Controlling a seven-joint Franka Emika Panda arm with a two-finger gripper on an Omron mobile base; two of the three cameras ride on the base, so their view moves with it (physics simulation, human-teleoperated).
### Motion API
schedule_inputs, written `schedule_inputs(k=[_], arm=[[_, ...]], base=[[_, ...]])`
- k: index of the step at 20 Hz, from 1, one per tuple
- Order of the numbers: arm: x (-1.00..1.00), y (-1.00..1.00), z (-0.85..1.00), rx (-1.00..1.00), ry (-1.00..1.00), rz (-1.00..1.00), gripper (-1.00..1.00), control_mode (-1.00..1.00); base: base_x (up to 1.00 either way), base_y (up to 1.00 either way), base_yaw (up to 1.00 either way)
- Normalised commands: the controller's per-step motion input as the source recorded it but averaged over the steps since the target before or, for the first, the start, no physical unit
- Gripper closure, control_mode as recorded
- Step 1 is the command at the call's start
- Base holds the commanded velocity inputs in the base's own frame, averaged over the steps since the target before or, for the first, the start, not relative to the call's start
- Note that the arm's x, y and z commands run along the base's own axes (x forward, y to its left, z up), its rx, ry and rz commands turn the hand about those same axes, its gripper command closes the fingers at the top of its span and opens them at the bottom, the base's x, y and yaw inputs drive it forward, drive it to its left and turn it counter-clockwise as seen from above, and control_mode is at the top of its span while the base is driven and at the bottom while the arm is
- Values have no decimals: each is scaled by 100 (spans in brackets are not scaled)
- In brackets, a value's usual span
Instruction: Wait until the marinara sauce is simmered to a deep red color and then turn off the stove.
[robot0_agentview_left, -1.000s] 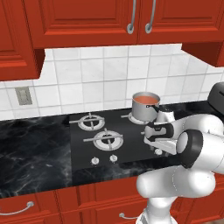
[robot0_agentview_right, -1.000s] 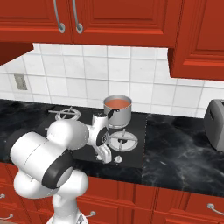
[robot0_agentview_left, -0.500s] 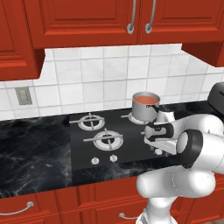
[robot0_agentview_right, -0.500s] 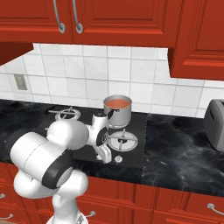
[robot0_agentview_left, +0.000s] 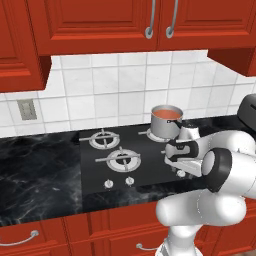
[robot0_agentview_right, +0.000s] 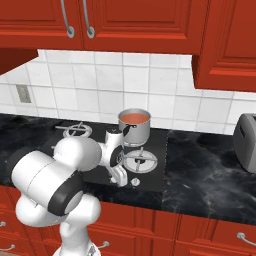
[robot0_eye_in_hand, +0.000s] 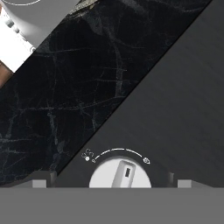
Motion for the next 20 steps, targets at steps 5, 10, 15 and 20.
schedule_inputs(k=[5,10,15,20], arm=[[0,0,0,0,0,0,-100,-100],[0,0,0,0,0,0,-100,-100],[0,0,0,0,0,0,-100,-100],[0,0,0,0,0,0,-100,-100]], base=[[0,0,0],[0,0,0],[0,0,0],[0,0,0]])
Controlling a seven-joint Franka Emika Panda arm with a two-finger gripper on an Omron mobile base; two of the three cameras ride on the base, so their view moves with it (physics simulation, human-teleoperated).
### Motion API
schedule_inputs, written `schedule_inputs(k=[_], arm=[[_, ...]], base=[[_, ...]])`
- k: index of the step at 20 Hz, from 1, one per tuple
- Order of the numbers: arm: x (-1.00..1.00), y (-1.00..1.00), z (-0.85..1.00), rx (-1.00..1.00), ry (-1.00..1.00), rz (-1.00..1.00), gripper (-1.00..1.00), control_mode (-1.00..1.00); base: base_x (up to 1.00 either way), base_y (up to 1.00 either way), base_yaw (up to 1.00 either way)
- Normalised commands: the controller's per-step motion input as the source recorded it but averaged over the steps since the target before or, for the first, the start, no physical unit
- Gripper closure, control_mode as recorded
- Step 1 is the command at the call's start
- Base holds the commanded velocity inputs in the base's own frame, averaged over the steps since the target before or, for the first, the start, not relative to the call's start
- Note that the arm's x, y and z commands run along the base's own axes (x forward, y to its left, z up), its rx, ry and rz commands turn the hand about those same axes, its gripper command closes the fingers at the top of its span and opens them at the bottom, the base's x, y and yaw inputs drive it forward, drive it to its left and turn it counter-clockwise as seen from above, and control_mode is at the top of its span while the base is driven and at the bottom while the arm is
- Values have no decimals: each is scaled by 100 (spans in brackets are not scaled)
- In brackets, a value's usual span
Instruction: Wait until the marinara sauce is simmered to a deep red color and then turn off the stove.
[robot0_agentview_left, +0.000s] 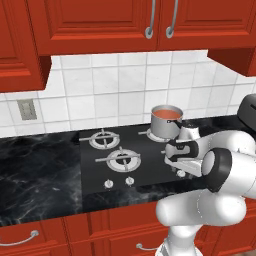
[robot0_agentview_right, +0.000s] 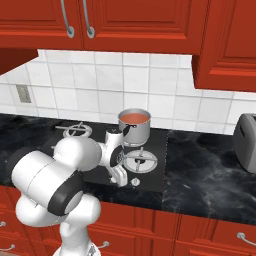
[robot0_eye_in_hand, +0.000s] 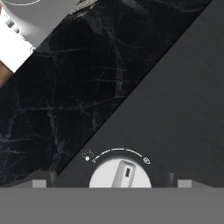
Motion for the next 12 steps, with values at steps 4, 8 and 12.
schedule_inputs(k=[4,8,12], arm=[[0,0,0,0,0,0,-100,-100],[0,0,0,0,0,0,-100,-100],[0,0,0,0,0,0,-100,-100]], base=[[0,0,0],[0,0,0],[0,0,0]])
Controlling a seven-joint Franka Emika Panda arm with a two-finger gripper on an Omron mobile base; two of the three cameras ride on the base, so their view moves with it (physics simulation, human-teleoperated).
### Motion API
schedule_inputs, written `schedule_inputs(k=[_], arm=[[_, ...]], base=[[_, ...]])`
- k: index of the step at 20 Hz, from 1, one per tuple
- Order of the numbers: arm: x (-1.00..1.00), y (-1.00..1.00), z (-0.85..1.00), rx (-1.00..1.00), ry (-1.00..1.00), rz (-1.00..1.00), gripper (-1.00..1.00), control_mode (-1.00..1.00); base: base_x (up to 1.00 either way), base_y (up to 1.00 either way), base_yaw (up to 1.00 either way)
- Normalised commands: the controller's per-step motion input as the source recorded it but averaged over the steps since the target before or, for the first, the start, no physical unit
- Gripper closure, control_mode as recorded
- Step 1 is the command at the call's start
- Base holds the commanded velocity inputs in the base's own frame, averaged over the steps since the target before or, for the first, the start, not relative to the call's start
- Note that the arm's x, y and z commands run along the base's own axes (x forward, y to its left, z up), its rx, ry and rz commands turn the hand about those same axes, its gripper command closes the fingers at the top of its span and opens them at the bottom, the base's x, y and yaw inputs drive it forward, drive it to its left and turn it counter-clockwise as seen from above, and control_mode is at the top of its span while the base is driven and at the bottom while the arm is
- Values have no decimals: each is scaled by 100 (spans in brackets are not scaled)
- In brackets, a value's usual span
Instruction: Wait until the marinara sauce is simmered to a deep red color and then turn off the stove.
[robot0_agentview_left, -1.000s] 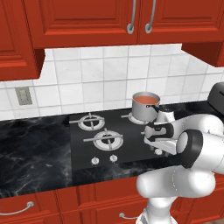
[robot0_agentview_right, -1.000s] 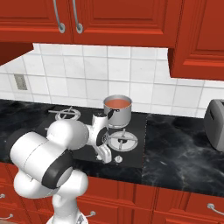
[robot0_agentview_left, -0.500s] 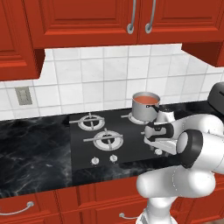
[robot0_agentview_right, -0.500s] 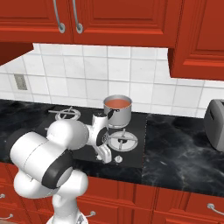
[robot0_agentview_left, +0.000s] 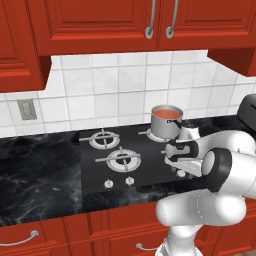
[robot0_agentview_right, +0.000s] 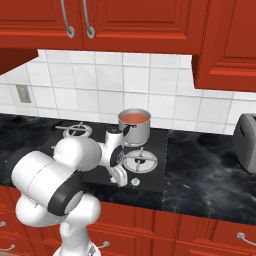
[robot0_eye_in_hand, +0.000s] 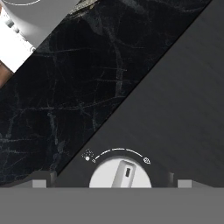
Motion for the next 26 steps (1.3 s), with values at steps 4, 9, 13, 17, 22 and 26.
schedule_inputs(k=[4,9,13,17,22,26], arm=[[0,0,0,0,0,0,-100,-100],[0,0,0,0,0,0,-100,-100],[0,0,0,0,0,0,-100,-100],[0,0,0,0,0,0,-100,-100],[0,0,0,0,0,0,-100,-100],[0,0,0,0,0,0,-100,-100]], base=[[0,0,0],[0,0,0],[0,0,0],[0,0,0],[0,0,0],[0,0,0]])
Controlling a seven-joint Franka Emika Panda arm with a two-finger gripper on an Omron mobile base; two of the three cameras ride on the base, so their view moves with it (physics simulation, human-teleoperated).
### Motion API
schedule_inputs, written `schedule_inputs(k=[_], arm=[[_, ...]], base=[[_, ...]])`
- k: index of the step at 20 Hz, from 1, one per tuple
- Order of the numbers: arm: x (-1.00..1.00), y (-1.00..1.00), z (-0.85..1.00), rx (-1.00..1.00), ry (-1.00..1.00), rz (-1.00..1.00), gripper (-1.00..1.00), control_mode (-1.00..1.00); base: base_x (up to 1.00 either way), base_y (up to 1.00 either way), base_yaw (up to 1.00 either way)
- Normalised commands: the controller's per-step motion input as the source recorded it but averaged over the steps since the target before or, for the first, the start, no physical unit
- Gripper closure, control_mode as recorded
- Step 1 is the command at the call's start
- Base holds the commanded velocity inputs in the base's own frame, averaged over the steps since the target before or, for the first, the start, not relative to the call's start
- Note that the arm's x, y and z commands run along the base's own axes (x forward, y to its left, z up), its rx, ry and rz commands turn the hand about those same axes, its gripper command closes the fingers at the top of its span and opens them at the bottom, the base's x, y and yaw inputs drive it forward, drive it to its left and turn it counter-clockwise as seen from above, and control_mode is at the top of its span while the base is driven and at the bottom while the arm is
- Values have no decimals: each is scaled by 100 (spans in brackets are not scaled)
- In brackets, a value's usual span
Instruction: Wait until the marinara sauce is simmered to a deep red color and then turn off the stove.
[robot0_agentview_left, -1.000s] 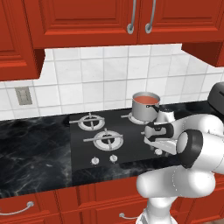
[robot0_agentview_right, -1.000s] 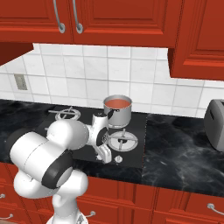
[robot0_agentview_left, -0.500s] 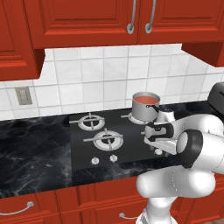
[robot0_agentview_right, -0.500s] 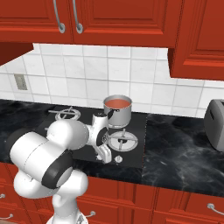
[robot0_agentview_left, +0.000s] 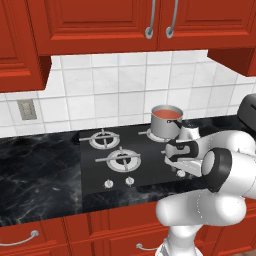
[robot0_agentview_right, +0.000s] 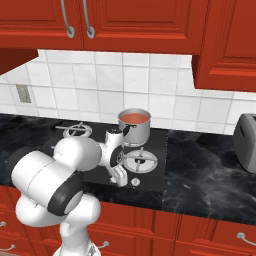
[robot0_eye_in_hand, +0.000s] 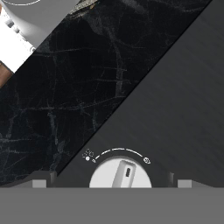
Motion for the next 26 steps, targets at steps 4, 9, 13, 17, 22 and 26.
schedule_inputs(k=[4,9,13,17,22,26], arm=[[0,0,0,0,0,0,-100,-100],[0,0,0,0,0,0,-100,-100],[0,0,0,0,0,0,-100,-100],[0,0,0,0,0,0,-100,-100],[0,0,0,0,0,0,-100,-100],[0,0,0,0,0,0,-100,-100]], base=[[0,0,0],[0,0,0],[0,0,0],[0,0,0],[0,0,0],[0,0,0]])
